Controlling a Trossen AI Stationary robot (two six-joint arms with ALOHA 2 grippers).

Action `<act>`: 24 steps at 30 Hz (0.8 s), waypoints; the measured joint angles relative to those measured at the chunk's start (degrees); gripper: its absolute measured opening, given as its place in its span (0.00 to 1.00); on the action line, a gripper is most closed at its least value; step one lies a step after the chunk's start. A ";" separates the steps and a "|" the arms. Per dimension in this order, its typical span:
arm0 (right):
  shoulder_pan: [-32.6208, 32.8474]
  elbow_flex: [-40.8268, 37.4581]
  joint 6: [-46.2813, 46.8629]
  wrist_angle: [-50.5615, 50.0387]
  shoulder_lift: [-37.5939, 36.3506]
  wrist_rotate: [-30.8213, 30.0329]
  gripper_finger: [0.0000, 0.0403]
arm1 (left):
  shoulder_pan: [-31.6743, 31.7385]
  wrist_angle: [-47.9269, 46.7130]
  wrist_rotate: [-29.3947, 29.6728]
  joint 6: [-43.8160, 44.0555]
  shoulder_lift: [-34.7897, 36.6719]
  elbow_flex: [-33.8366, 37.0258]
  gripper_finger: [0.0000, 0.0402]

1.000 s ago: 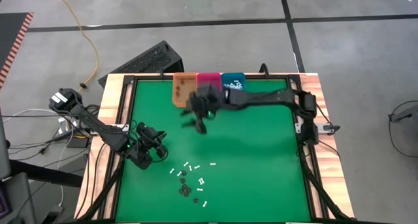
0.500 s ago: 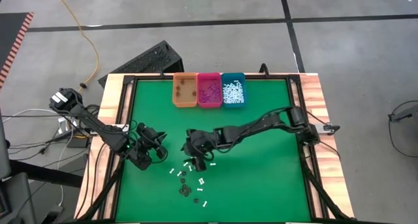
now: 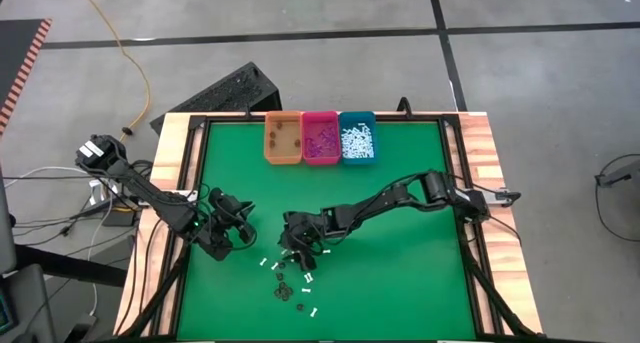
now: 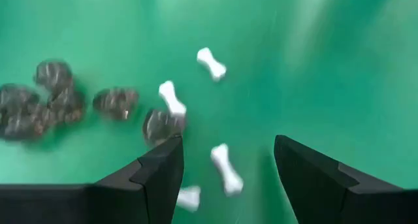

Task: Sort Halloween decoration
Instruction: Put the white bone toy into the blue bin

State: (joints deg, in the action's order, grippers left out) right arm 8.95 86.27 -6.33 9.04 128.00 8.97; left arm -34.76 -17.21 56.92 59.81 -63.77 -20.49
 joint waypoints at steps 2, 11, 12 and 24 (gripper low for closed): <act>0.00 -0.10 -0.04 0.42 0.75 0.21 0.66 | 0.00 -0.01 0.09 0.00 0.02 0.00 0.13; -0.09 0.15 1.04 0.24 2.78 0.27 0.62 | 0.00 -0.23 -0.06 0.44 0.00 0.00 0.13; -0.09 0.15 1.13 0.37 3.11 0.22 0.59 | 0.00 -0.25 -0.13 0.44 0.00 0.00 0.13; -0.59 0.15 0.44 -0.86 3.32 -0.44 0.15 | 0.00 -0.53 -0.19 0.44 0.00 0.01 0.13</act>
State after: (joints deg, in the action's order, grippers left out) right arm 8.36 86.41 -5.89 8.17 131.33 8.54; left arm -34.76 -17.74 56.73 60.25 -63.77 -20.48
